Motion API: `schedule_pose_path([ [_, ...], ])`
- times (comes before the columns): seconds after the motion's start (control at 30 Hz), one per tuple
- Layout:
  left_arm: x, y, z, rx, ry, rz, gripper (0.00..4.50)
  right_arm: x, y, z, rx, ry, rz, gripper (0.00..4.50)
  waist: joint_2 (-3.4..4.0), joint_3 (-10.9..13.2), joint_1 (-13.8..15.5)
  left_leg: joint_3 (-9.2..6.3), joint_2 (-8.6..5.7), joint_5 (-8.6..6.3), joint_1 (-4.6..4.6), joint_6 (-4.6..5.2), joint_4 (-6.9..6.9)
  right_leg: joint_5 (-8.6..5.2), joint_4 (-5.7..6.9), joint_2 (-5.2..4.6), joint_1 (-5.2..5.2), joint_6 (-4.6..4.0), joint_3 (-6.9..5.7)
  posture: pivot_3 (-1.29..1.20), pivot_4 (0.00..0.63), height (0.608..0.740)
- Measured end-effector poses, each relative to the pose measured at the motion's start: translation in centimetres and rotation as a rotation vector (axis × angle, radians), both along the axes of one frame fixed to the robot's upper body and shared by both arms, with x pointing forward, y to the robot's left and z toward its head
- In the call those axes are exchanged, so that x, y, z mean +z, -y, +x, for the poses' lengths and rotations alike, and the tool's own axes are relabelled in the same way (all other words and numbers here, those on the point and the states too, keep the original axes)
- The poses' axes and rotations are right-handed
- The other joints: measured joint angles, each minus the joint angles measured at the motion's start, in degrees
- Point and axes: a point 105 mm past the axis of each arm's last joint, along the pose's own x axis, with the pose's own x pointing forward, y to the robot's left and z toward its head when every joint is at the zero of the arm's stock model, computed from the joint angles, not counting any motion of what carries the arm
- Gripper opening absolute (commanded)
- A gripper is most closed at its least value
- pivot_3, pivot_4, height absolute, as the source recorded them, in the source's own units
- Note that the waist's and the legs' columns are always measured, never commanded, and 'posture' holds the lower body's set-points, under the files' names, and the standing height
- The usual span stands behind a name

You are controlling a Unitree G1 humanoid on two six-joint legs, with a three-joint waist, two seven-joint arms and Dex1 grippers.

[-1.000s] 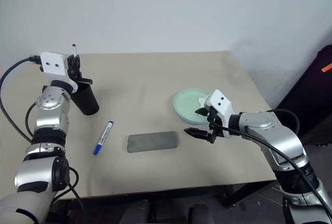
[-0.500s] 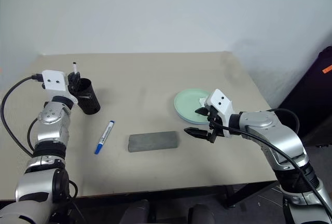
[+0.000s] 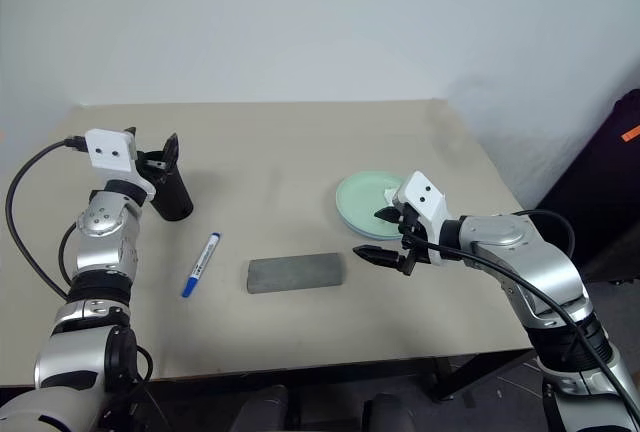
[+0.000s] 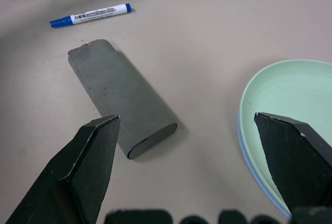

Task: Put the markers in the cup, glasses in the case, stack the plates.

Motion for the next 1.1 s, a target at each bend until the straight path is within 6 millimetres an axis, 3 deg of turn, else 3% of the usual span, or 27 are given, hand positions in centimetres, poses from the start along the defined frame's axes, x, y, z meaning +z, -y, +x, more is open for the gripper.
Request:
schedule_pose_path([
  [0.2,2.2,3.1,-0.7,-0.166,-0.092,-0.017,3.91,0.0,0.0,0.0,-0.004,0.0,-0.001,4.5,0.0,0.0,-0.14,0.01,0.0,0.0,0.0,0.0,0.0,0.0,0.04,0.01,0.06,0.0,0.03,0.0,0.0,0.74],
  [0.33,1.0,6.4,-2.5,-0.313,-0.397,0.016,3.91,-0.1,0.1,0.1,-0.006,-0.002,0.0,4.5,0.02,0.01,-0.25,-0.04,0.0,0.01,0.01,0.0,0.01,-0.14,0.09,0.02,0.04,0.24,0.03,0.0,0.0,0.74],
  [0.4,-0.2,7.0,-3.2,-0.303,-0.532,0.044,3.91,-0.1,0.1,0.1,-0.006,-0.002,0.0,4.5,0.05,0.02,-0.26,-0.04,0.0,0.0,0.1,0.0,0.01,-0.15,0.09,0.02,0.03,0.24,0.03,0.0,0.0,0.74],
  [0.53,-3.8,6.5,-4.3,-0.198,-0.802,0.013,3.91,-0.2,0.1,0.1,-0.01,-0.007,0.001,4.5,0.07,0.03,-0.27,-0.1,0.01,0.01,0.1,0.0,0.0,-0.16,0.15,0.04,-0.02,0.22,0.03,0.0,0.0,0.74],
  [0.7,-6.7,6.2,-5.6,-0.092,-1.015,0.021,3.91,-0.2,0.1,0.2,-0.007,-0.01,0.0,4.5,0.07,0.04,-0.19,-0.09,0.01,0.01,0.08,0.0,0.01,-0.16,0.15,0.04,-0.02,0.22,0.03,0.0,0.0,0.74],
  [1.1,-9.3,6.4,-7.1,-0.016,-1.242,-0.04,3.91,-0.1,0.0,0.2,-0.006,-0.008,-0.001,4.5,0.06,0.04,-0.19,-0.09,0.0,0.01,0.07,-0.01,-0.01,-0.16,0.12,0.03,-0.05,0.22,0.06,0.0,0.0,0.74],
])
